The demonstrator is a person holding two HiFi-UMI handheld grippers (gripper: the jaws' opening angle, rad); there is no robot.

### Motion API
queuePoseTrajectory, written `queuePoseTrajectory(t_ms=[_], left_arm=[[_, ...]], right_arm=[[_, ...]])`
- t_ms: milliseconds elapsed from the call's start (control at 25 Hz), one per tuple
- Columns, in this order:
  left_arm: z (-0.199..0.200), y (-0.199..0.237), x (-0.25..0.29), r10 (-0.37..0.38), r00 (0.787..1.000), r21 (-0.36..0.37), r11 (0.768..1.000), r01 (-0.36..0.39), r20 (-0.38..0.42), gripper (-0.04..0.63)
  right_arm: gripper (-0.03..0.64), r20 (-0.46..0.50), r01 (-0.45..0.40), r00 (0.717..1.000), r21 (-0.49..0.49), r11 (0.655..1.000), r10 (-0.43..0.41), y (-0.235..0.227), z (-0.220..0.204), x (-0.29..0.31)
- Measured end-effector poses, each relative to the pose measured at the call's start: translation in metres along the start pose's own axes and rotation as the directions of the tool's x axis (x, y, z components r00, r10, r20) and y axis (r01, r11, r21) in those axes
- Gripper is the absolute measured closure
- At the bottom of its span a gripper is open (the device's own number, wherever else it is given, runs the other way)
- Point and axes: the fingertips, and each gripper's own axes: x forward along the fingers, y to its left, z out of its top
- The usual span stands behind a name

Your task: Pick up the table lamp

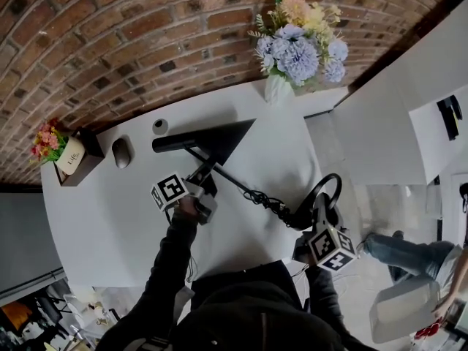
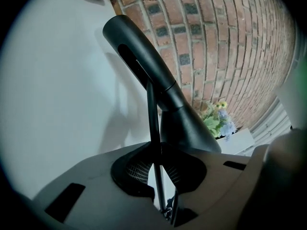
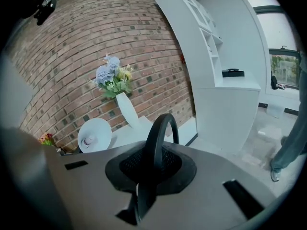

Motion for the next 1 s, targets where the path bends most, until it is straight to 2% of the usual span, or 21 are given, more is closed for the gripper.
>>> queuePoseTrajectory(t_ms=[160,400,640,1000], left_arm=[[0.007,-0.011,-0.004,-0.014,1.000,0.024,1.000,0.014,0.015,0.543],[0.012,-0.028,-0.013,-0.042,0.998,0.039,0.998,0.041,0.039,0.543],[0.020,-0.048,-0.024,-0.084,0.994,0.051,0.995,0.081,0.065,0.543],[0.055,-0.108,-0.036,-0.184,0.976,0.122,0.978,0.170,0.116,0.541]], right_arm=[[0.591,0.015,-0.014,1.000,0.018,1.000,0.013,0.006,0.003,-0.003],[0.592,0.054,-0.028,0.998,-0.011,1.000,0.029,0.012,0.018,-0.009],[0.592,0.112,-0.071,0.991,-0.062,0.996,0.078,0.028,0.044,-0.016],[0.592,0.196,-0.172,0.963,-0.067,0.983,0.182,0.065,0.098,-0.022]])
